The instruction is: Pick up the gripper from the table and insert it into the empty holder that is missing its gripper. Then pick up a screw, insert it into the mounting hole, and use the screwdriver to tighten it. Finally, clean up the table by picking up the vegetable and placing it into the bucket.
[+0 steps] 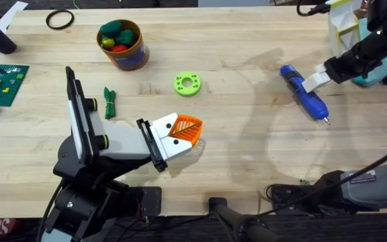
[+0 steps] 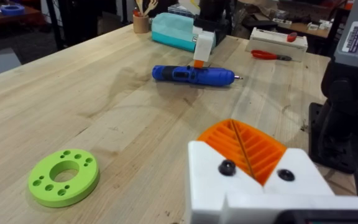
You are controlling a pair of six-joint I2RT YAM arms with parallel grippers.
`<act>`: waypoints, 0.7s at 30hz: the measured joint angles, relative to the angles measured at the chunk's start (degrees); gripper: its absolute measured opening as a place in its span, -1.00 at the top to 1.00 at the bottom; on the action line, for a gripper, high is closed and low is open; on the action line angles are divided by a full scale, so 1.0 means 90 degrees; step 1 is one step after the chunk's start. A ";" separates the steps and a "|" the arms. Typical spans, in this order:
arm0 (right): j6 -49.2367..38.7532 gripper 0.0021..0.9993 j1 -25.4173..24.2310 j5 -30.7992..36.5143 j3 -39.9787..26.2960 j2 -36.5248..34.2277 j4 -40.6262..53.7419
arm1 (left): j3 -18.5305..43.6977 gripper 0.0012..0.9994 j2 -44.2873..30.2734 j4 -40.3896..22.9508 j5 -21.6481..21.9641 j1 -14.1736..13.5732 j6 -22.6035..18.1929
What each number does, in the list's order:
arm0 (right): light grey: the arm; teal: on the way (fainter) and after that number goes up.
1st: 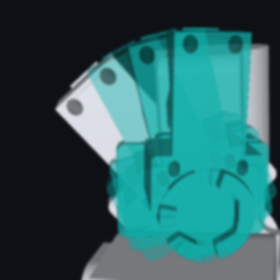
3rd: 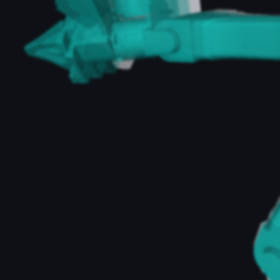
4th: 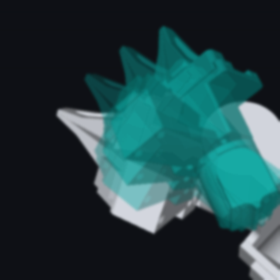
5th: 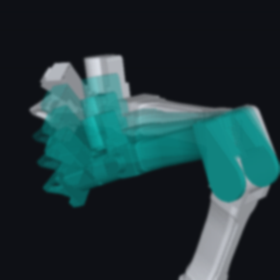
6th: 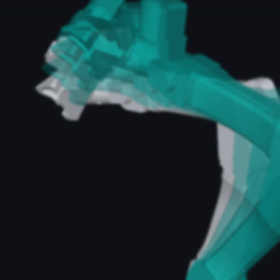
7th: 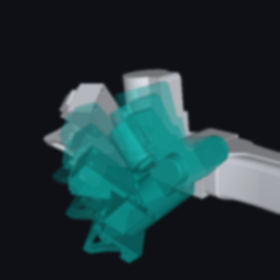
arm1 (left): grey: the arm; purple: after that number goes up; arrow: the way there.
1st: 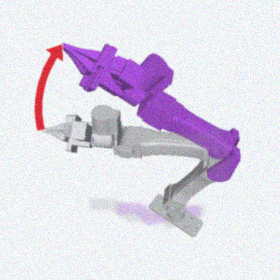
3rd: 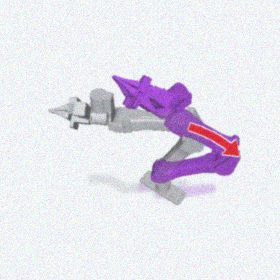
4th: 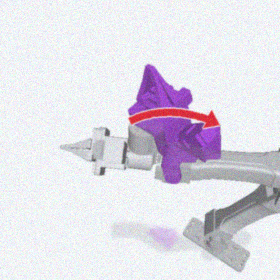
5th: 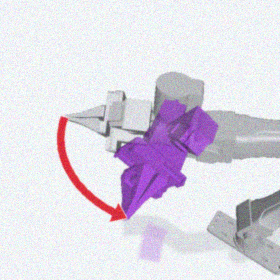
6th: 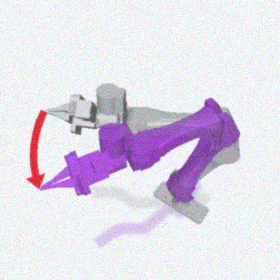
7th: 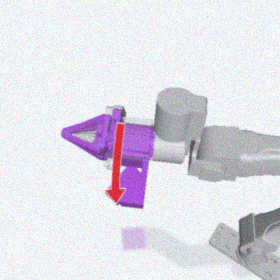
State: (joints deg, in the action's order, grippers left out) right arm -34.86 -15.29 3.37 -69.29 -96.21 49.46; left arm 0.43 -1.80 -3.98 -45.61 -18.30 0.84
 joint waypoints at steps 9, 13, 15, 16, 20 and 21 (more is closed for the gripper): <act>0.0167 -0.92 -0.0015 -0.0022 -0.0076 -0.0007 0.0129 | 0.0000 0.98 -0.0002 0.0012 -0.0002 0.0007 0.0004; 0.0234 -0.92 0.0088 -0.0110 -0.0076 -0.0007 0.0201 | 0.0000 0.98 0.0000 0.0012 -0.0002 0.0007 0.0003; 0.0251 -0.92 0.0216 -0.0158 -0.0076 -0.0020 0.0196 | 0.0000 0.98 -0.0002 0.0012 -0.0002 0.0007 0.0005; 0.0253 -0.92 0.0290 -0.0172 -0.0076 -0.0038 0.0196 | 0.0000 0.98 0.0000 0.0012 -0.0002 0.0007 0.0005; 0.0256 -0.92 0.0639 -0.0196 -0.0076 -0.0075 0.0196 | 0.0000 0.98 0.0000 0.0012 -0.0002 0.0007 0.0005; 0.0256 -0.92 0.0722 -0.0196 -0.0076 -0.0075 0.0198 | 0.0000 0.98 -0.0002 0.0012 -0.0002 0.0007 0.0002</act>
State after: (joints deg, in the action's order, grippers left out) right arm -32.56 -8.80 1.61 -69.97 -96.88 51.24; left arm 0.43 -1.83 -3.88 -45.63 -18.24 0.86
